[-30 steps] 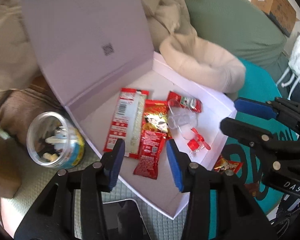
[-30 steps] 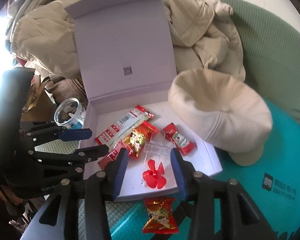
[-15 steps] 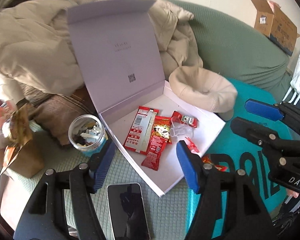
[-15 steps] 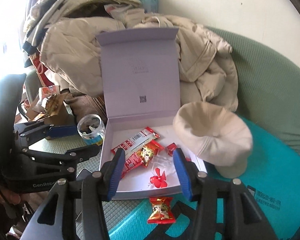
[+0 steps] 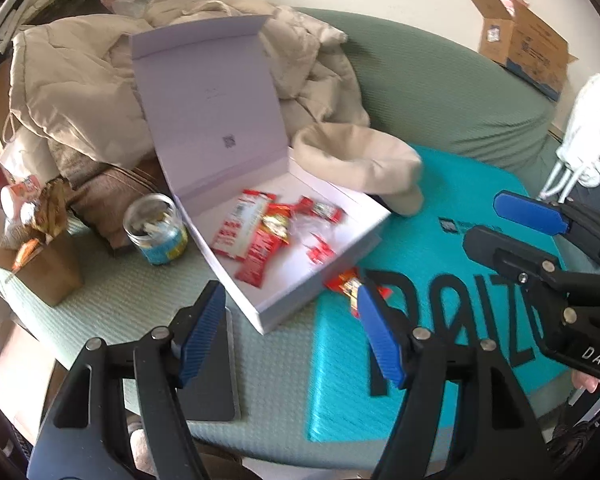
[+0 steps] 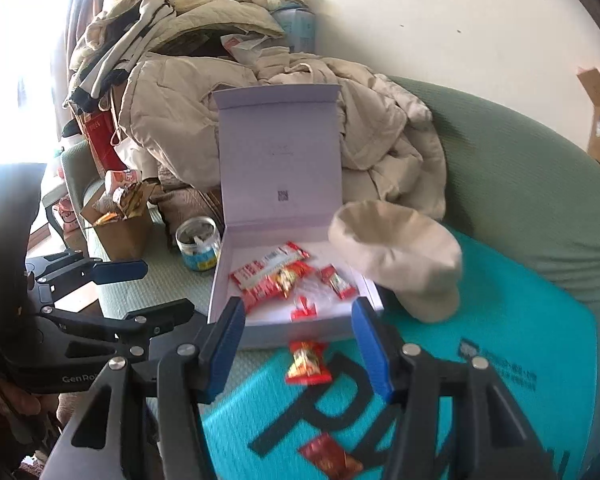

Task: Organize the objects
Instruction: 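Withdraw both open grippers from the box toward the candies on the teal mat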

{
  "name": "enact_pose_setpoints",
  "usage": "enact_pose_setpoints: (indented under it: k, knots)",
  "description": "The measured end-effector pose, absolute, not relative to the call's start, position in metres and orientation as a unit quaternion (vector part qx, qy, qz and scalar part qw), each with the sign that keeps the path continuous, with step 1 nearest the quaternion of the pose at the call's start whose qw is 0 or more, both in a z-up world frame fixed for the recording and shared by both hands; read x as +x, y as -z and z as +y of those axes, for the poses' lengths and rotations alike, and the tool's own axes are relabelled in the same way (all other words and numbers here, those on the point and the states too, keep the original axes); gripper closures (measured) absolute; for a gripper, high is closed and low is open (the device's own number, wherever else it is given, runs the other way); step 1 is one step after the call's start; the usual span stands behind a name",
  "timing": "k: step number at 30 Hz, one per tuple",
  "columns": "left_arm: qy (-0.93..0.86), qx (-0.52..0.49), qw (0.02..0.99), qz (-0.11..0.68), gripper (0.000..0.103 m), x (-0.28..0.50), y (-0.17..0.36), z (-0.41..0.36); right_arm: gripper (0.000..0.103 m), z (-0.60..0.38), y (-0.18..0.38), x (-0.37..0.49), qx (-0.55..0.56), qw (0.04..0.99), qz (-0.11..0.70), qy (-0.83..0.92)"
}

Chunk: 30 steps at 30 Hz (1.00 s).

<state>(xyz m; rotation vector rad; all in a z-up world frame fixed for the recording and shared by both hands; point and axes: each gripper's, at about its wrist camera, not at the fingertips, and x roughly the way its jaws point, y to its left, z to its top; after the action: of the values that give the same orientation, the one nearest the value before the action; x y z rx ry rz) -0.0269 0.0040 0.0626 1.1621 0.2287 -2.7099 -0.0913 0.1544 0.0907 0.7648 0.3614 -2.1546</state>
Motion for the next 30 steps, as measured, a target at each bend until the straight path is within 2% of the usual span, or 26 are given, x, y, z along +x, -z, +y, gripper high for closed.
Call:
enact_pose_setpoints:
  k: [16, 30]
  knots:
    - [0.902, 0.429, -0.027, 0.032, 0.036, -0.006, -0.029, 0.133, 0.047, 0.291, -0.058, -0.039, 0.349, 0.305, 0.110, 0.879]
    - [0.881, 0.470, -0.052, 0.007, 0.036, -0.020, 0.019, 0.162, 0.047, 0.344, 0.000, -0.036, 0.403, 0.256, 0.069, 0.876]
